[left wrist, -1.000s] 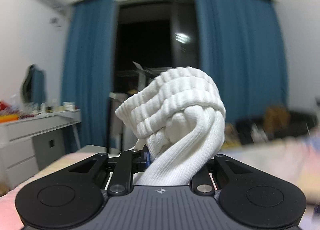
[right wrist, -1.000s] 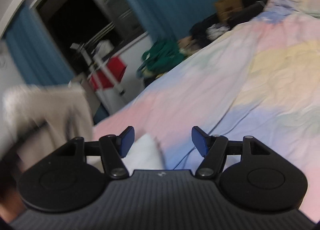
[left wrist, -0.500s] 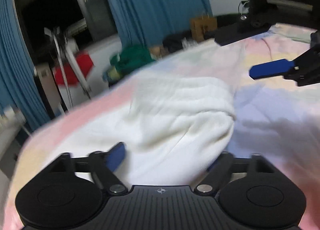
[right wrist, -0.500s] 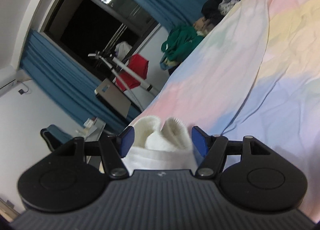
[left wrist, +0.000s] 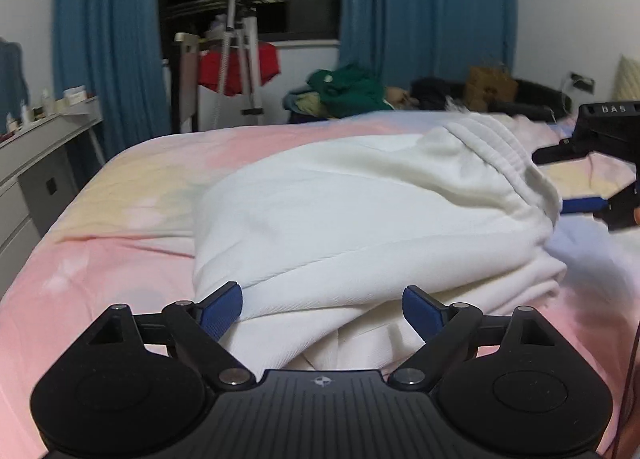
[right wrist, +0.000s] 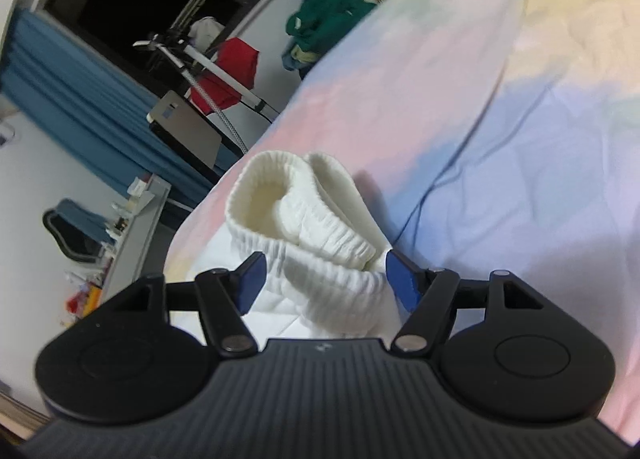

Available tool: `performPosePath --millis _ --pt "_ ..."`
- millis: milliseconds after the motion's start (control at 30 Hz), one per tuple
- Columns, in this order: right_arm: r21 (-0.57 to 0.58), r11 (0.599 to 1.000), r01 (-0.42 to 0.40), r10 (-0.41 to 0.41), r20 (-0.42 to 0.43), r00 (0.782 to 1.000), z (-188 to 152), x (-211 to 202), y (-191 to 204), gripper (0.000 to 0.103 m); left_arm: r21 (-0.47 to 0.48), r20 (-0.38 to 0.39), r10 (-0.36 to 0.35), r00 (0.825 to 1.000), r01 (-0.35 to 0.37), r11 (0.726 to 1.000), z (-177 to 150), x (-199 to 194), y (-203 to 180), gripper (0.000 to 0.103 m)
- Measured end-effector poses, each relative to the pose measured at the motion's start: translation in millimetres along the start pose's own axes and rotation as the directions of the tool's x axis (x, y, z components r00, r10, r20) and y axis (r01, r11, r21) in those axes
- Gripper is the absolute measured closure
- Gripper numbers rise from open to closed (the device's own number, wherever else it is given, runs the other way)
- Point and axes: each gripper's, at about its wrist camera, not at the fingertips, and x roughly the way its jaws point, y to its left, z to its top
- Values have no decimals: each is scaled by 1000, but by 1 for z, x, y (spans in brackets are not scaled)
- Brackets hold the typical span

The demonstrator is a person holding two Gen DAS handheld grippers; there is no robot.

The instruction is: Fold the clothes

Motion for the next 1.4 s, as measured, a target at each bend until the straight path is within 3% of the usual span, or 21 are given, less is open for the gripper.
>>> performPosePath --millis 67,167,300,500,667,733,833,900,1033,1100,1200,1300,1400 --pt "45 999 0 0 -1 1000 -3 4 -5 23 -29 -1 3 1000 -3 1000 -11 -11 4 14" --pt "127 992 0 -2 19 1000 -9 12 -11 23 15 9 21 1000 -21 1000 -14 -7 2 14" --pt "266 959 -100 80 83 993 -13 5 -23 21 57 12 35 999 -35 998 -19 0 1 14" --pt "257 964 -69 54 67 996 -17 -1 -20 21 181 17 79 997 -81 980 -30 1 -6 14" --pt "65 998 16 -11 -69 998 -33 15 7 21 226 12 101 995 -101 969 -36 8 -7 14" --pt "-2 998 59 -59 -49 997 -38 24 13 21 206 18 102 995 -103 973 -36 10 -4 14" --pt "7 998 65 -65 8 998 -36 38 10 21 181 44 111 993 -117 977 -35 10 0 15" --pt "15 999 52 -53 38 998 -35 47 7 23 165 57 125 991 -132 977 -36 12 2 15" --pt "0 1000 23 -23 97 995 -36 49 9 48 158 67 205 977 -213 964 -38 18 6 11" --pt "-3 1000 -21 21 126 992 -36 38 12 62 88 24 200 980 -201 976 -38 22 17 11" --pt "-20 996 -85 87 162 983 -37 17 19 64 -78 -28 163 986 -165 983 -36 23 41 10" --pt "-44 990 -133 140 191 972 -39 -2 27 65 -237 -32 130 991 -134 962 -36 15 66 10" --pt "-1 996 -93 92 162 983 -47 -2 20 65 -335 -33 109 993 -114 935 -38 8 85 10"
